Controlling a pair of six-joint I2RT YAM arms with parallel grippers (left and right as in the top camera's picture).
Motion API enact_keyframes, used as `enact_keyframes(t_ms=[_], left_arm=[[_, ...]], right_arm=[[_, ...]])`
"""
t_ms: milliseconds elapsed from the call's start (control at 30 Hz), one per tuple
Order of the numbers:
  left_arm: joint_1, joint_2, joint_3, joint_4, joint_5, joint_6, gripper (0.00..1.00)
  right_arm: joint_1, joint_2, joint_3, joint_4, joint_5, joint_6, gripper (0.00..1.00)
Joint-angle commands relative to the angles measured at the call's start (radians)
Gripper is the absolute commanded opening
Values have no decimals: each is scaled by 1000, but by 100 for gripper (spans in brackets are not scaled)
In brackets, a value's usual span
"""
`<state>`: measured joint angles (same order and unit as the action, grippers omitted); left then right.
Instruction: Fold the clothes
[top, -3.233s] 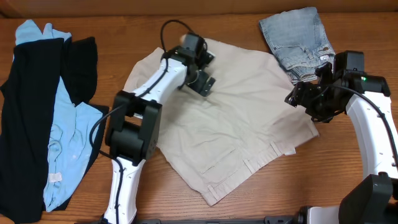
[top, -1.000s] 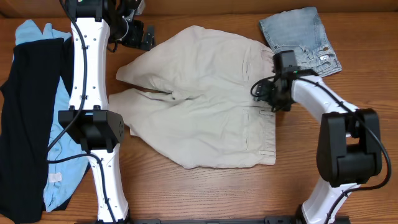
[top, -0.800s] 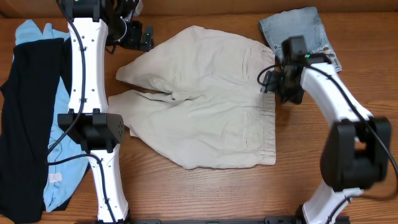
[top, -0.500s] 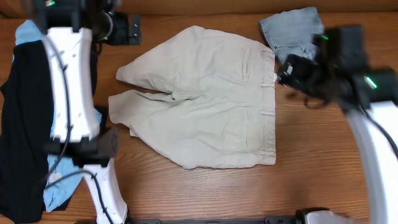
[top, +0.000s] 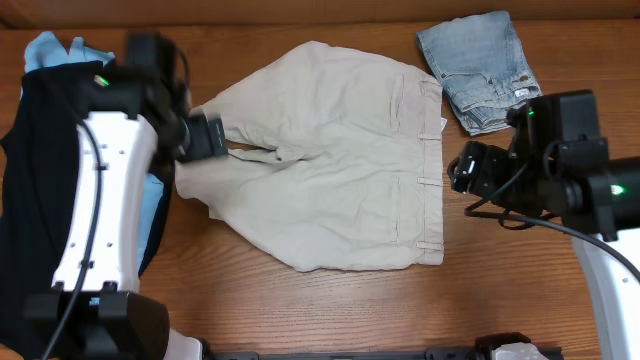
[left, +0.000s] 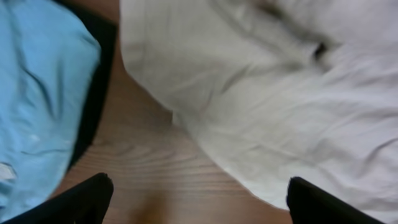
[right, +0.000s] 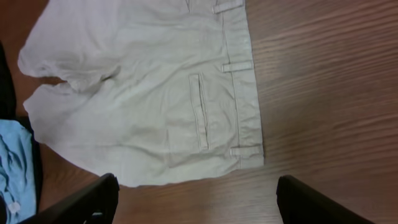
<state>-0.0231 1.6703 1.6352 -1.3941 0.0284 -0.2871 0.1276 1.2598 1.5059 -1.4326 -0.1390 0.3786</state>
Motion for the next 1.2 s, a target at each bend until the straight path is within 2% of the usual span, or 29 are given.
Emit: enact_keyframes(t_ms=[0,133,200,267,667,933,1167], left_arm=[[-3,-150,-284,102,64,-129,90],[-4,-214,-522,223,98,-212,79],[-4,-220,-608,267,95,-245,66],[-4,-219,-678,305,95,-274,58],[-3,-217,-942,635,-57,-391,54],[-4,-217,-961,935,-79,-390,51],[-4,-183,-961,1031,-81,-374,45]], right_arm=[[4,-3,-72,65,-51,19,85],[4,1,-142,151,-65,19,85],[4,1,-164,176,-64,19,85],[4,4,-172,185,-64,18,85],[4,9,-173,192,-18,14,86],[4,9,-173,195,-14,14,86],[4,10,-173,202,-11,15,89]])
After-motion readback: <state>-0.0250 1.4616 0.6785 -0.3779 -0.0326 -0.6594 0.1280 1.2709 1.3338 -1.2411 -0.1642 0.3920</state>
